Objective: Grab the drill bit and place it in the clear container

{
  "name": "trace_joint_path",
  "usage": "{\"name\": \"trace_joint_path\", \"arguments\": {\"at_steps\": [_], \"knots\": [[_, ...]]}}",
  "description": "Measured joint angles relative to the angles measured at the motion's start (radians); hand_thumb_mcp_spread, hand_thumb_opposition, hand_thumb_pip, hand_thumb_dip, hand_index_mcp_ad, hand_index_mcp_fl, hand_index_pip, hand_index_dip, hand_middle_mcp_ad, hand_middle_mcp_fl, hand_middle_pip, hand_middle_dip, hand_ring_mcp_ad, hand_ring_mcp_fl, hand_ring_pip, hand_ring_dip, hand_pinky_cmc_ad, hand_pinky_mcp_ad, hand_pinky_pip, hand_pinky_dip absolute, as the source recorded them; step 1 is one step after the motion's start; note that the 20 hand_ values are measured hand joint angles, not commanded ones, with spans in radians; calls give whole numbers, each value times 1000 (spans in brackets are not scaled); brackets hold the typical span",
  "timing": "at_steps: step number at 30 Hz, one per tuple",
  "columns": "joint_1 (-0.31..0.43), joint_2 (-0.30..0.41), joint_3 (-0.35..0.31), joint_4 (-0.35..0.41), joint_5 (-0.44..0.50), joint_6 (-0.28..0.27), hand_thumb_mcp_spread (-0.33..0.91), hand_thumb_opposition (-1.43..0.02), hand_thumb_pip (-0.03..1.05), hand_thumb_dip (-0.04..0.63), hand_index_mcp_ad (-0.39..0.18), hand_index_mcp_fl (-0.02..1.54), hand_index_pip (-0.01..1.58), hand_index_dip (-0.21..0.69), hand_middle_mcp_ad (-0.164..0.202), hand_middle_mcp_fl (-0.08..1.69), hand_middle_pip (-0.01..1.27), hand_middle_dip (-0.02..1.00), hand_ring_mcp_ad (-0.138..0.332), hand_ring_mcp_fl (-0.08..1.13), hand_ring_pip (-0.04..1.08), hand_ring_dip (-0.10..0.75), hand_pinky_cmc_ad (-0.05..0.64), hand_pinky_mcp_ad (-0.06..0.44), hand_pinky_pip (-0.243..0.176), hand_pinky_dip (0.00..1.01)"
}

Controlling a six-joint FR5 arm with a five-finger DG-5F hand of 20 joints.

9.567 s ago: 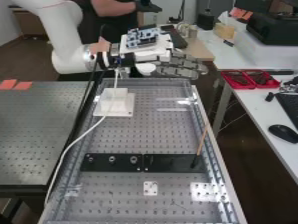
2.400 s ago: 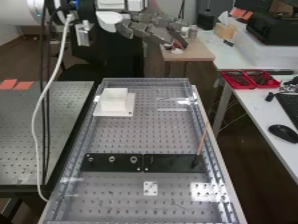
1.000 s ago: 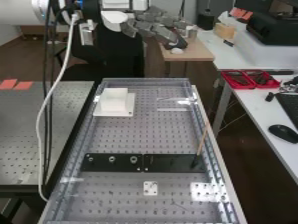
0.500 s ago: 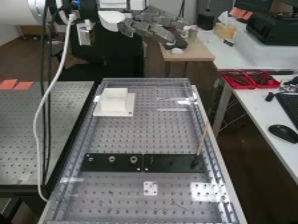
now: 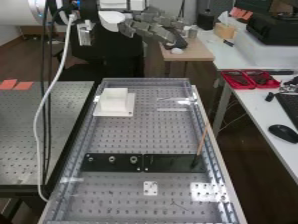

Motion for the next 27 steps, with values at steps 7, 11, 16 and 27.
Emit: {"name": "trace_joint_path", "arguments": {"at_steps": [7, 11, 16, 27], "knots": [[-1, 1, -1, 0, -1, 0, 325, -712, 183, 68, -61, 374, 68, 251, 89, 150, 138, 136, 208, 28, 110, -19, 463, 307, -93, 325], [-1, 5, -1, -3, -1, 0, 325, -712, 183, 68, -59, 374, 66, 251, 87, 150, 138, 136, 208, 28, 110, -19, 463, 307, -93, 325], [1, 9, -2, -7, 1, 0, 325, -712, 183, 72, -59, 374, 70, 251, 91, 150, 138, 136, 208, 31, 110, -19, 463, 311, -93, 326], [3, 15, -7, -8, 3, 0, 325, -712, 183, 68, -59, 374, 70, 251, 91, 150, 138, 136, 209, 31, 110, -19, 463, 307, -93, 323]]}}
